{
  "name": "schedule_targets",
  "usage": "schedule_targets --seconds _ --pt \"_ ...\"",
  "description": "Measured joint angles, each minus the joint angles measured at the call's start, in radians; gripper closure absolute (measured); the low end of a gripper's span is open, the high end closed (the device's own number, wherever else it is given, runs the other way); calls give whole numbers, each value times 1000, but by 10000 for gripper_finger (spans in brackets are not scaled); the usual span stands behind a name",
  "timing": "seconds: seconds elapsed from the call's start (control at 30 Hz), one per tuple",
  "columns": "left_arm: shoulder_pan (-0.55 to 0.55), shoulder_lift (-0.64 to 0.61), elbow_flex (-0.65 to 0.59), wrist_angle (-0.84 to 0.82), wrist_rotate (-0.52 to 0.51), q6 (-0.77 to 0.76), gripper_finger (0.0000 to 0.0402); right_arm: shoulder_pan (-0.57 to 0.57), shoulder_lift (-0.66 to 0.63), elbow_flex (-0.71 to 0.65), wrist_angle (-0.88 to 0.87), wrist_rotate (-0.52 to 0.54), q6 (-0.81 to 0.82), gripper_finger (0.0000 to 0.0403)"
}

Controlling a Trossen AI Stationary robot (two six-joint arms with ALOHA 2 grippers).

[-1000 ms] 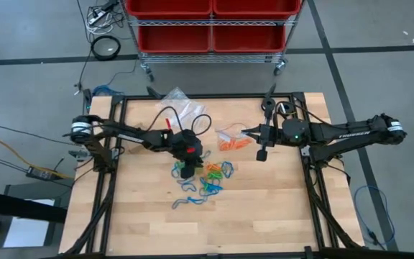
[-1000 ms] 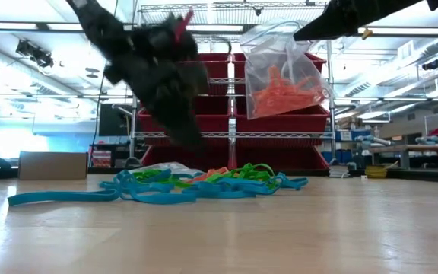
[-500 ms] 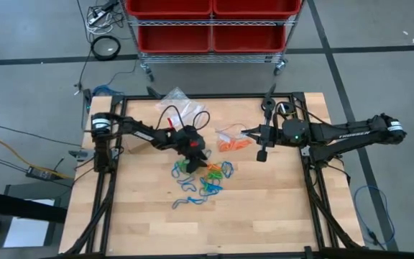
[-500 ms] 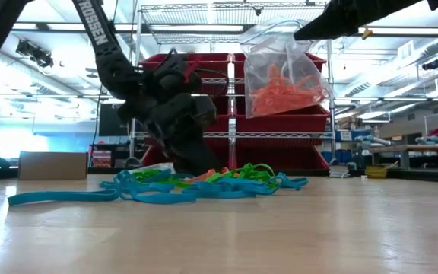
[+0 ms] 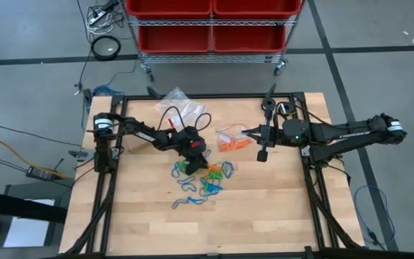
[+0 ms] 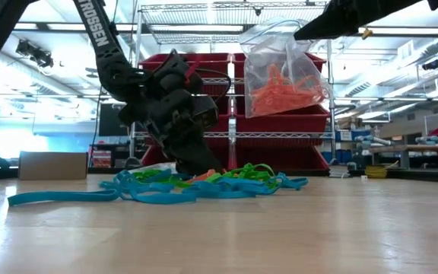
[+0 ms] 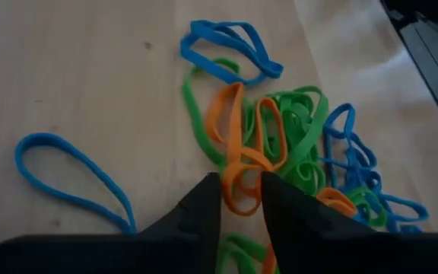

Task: Sort rubber bands
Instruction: Put the orange rubber band into the transparent zip bag

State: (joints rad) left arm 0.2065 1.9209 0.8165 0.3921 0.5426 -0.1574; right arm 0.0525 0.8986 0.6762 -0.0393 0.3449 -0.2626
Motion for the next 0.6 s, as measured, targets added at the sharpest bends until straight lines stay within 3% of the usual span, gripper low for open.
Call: schedule_targets --seconds 0.2,0.3,0.43,0.6 --pt "-1 -1 -1 2 17 25 382 0 0 0 2 0 6 403" --pt "-5 -31 -3 -4 72 42 392 0 0 0 1 0 11 403" --pt "-24 -157 -3 6 105 63 397 0 21 0 2 0 13 403" --pt "-53 -373 -3 -11 67 105 399 0 94 0 38 -19 24 403"
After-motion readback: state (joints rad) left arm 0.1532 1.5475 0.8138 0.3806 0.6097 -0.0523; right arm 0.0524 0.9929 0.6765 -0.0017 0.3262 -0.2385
